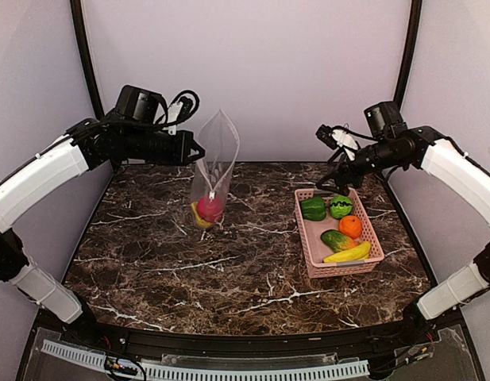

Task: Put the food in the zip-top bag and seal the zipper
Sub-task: Adjust the fake vegetable in the bin.

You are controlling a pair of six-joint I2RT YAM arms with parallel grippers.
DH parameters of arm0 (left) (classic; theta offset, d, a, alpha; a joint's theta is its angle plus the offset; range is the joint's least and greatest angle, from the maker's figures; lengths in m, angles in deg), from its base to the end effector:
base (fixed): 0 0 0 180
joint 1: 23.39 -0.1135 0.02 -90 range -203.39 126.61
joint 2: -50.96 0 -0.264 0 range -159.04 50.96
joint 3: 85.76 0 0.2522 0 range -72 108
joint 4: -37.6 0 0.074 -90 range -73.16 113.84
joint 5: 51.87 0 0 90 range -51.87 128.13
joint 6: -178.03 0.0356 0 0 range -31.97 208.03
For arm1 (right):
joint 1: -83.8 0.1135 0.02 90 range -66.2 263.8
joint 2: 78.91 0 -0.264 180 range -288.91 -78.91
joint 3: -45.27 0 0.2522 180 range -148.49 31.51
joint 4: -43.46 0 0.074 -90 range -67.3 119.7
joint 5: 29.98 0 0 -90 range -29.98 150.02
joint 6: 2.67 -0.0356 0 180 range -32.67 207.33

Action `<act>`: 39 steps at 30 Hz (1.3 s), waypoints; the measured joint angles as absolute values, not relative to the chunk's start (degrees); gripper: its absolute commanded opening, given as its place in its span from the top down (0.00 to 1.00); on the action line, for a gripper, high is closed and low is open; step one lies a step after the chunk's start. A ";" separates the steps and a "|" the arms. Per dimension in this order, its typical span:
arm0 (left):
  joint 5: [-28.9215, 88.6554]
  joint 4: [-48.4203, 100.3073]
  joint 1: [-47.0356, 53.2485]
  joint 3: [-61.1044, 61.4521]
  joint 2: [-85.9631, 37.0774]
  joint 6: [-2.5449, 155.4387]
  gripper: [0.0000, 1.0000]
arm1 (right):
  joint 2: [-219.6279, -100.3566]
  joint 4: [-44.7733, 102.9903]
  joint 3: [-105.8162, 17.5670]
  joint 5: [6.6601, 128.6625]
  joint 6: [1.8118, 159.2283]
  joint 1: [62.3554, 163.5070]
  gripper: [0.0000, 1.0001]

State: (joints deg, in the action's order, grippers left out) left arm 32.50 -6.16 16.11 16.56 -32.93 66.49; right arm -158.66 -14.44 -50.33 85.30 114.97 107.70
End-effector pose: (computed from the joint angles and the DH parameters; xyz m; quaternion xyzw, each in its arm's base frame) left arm 0.2525 -0.2126 0.4089 0.1577 0.8295 -0.3070 0.4391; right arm 0.2631 0.1332 0.3710 -0.4677 0.7643 0.1869 0.4028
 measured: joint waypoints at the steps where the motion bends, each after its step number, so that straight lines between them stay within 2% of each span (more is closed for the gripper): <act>1: 33.20 -7.60 16.11 17.61 -32.56 67.49 0.99 | -158.61 -14.48 -49.44 84.47 115.45 107.70 0.13; 8: 40.48 -21.70 16.11 24.01 -29.26 74.66 0.99 | -158.07 -17.54 -42.49 82.00 118.89 107.70 0.14; 17: 43.19 -31.43 16.11 22.90 -20.85 76.74 0.99 | -152.93 -21.15 -39.30 81.98 123.45 107.70 0.17; 28: 34.07 -24.82 16.11 9.39 -22.77 75.38 0.99 | -157.39 -22.63 -34.79 77.54 125.20 107.18 0.27; 35: 32.83 -18.60 16.11 7.82 -23.16 74.42 0.99 | -168.30 -18.59 -36.02 75.42 124.44 105.43 0.28; 39: 32.83 -15.67 16.11 6.48 -23.30 74.05 0.99 | -174.74 -15.55 -41.13 73.50 125.49 105.21 0.27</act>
